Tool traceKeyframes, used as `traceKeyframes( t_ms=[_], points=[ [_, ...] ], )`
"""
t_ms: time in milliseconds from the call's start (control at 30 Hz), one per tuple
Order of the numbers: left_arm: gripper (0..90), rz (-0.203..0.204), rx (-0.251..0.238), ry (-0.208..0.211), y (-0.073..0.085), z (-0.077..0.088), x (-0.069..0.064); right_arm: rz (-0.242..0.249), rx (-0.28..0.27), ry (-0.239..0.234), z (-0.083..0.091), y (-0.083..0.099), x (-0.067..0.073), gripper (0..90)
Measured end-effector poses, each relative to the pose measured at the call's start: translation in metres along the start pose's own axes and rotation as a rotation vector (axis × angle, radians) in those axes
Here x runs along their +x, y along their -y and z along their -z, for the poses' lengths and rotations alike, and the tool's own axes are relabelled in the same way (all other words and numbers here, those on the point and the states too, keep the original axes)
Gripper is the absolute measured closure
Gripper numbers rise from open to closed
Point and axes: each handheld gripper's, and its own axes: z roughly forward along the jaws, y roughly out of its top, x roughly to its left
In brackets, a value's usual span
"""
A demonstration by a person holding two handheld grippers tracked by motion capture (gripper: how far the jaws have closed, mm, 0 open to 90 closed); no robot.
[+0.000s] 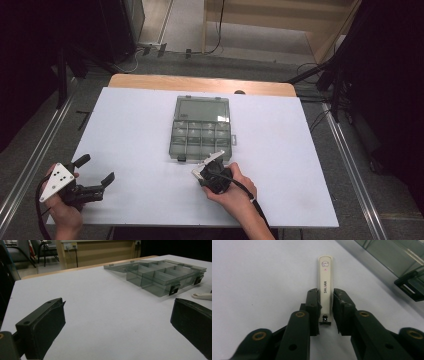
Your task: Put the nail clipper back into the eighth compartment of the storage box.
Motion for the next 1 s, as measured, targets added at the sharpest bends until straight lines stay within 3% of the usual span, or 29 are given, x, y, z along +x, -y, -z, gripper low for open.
traceKeyframes(
  t_ms=[100, 300, 700, 1000],
  points=[
    [0.0, -0.001, 0.001, 0.001, 0.0, 0.0, 0.0, 0.018, -0.004, 0.017, 0.0, 0.001, 0.002, 79.0],
    [0.0, 0.0, 0.001, 0.0, 0.0, 0.0, 0.0, 0.008, -0.01, -0.009, 0.001, 0.001, -0.001, 79.3],
    [0.0, 0.002, 0.003, 0.001, 0.0, -0.001, 0.0, -0.039, -0.124, -0.049, 0.024, 0.005, -0.013, 79.4],
    [0.0, 0.003, 0.003, 0.001, 0.0, -0.001, 0.0, -0.048, -0.178, -0.038, 0.04, 0.006, -0.018, 79.4]
  ],
)
